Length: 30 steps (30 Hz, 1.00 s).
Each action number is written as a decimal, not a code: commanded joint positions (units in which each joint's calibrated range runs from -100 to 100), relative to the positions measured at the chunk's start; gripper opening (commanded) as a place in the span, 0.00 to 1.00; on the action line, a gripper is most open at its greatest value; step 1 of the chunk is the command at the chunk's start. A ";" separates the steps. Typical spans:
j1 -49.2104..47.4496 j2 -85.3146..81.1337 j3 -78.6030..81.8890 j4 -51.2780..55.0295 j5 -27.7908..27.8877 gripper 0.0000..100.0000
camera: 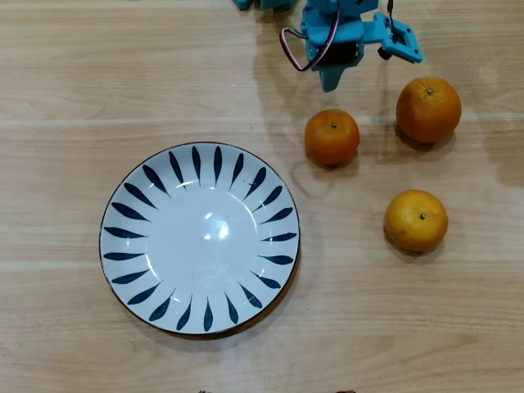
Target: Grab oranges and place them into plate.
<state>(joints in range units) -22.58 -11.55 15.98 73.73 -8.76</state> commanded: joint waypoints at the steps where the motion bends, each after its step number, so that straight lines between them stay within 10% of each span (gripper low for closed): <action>1: -0.48 -0.20 -3.53 -0.80 -0.59 0.03; 11: -2.09 -0.03 -2.90 -0.12 -0.91 0.35; 30: -2.09 16.12 -7.33 -0.80 -3.00 0.37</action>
<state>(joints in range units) -24.78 4.36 11.64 73.73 -11.37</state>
